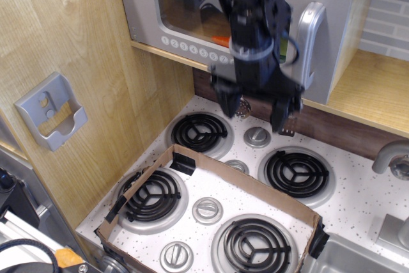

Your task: Open microwave

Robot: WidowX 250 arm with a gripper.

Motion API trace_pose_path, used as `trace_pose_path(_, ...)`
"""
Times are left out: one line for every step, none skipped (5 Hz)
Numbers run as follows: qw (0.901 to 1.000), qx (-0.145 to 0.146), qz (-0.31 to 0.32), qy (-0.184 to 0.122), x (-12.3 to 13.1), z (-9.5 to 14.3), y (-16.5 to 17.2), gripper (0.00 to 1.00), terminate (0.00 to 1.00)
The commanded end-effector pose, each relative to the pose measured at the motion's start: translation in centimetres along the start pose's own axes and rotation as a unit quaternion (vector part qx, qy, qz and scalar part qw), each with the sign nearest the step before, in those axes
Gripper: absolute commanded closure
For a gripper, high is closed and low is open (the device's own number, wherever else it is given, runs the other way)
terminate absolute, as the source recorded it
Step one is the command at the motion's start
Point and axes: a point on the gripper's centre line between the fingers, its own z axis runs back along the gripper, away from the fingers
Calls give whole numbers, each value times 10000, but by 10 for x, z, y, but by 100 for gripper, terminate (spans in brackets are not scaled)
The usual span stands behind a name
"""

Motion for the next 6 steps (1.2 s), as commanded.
trace_pose_path(9987,-14,-183,-467,38,43,2,0,0)
trace_pose_path(9983,56,-309,-494,40,51,1,0,0)
trace_pose_path(9981,0,-305,-535,46,59,-2,0,0)
trace_pose_path(9967,-23,-297,-759,51,64,-12,0,0)
trace_pose_path(9964,-149,-277,-781,59,63,-24,0,0)
trace_pose_path(9965,-250,-262,-749,64,61,-35,0,0)
